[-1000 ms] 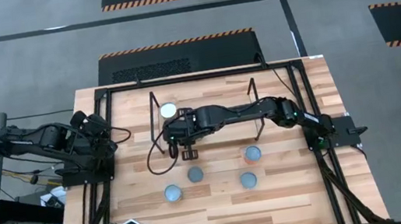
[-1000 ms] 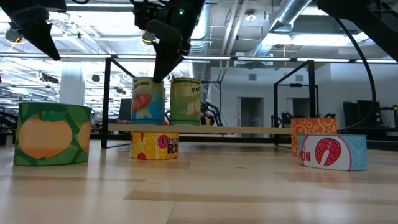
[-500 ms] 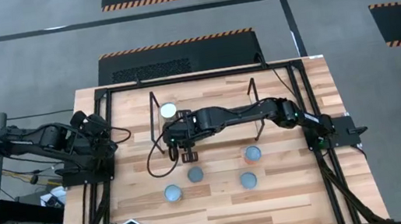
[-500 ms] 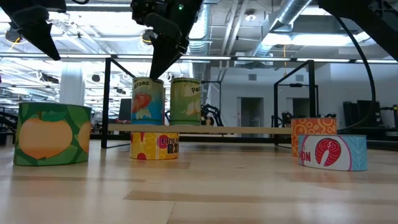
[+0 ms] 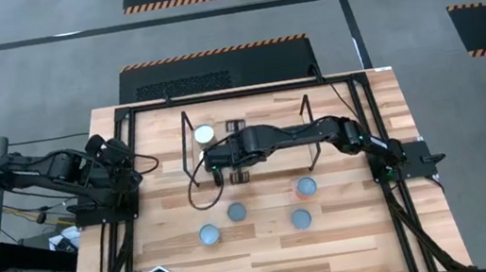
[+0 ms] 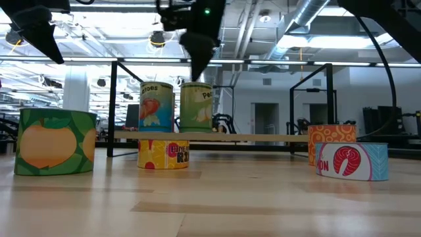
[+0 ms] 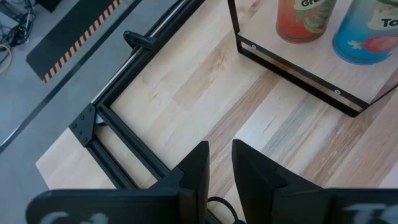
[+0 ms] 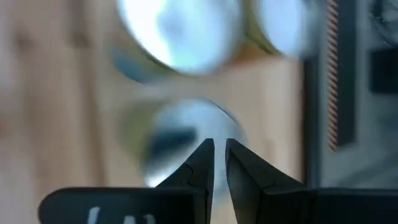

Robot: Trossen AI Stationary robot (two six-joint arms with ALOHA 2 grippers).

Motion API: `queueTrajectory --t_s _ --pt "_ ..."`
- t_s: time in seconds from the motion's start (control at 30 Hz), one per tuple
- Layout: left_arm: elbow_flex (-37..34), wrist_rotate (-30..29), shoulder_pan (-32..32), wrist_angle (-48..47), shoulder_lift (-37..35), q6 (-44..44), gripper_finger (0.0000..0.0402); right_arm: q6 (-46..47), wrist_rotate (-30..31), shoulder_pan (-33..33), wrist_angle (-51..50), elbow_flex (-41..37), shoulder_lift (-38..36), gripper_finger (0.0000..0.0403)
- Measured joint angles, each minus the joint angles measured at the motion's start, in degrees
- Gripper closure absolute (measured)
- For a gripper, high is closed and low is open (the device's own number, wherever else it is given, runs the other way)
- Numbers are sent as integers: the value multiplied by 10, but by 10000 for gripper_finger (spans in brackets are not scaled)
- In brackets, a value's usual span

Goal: Pick and place cans onto a shelf
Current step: Adjust the canned goods on the shelf

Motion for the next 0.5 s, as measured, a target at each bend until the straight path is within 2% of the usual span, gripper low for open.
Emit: queueTrajectory --t_s 0.23,0.33,0.5 --pt "0 -1 0 0 0 0 341 92 117 0 -124 0 -16 338" --pt "0 -5 0 0 0 0 341 117 116 0 -155 0 -25 338" --pt "0 -6 0 0 0 0 341 128 61 -7 -167 -31 -23 338"
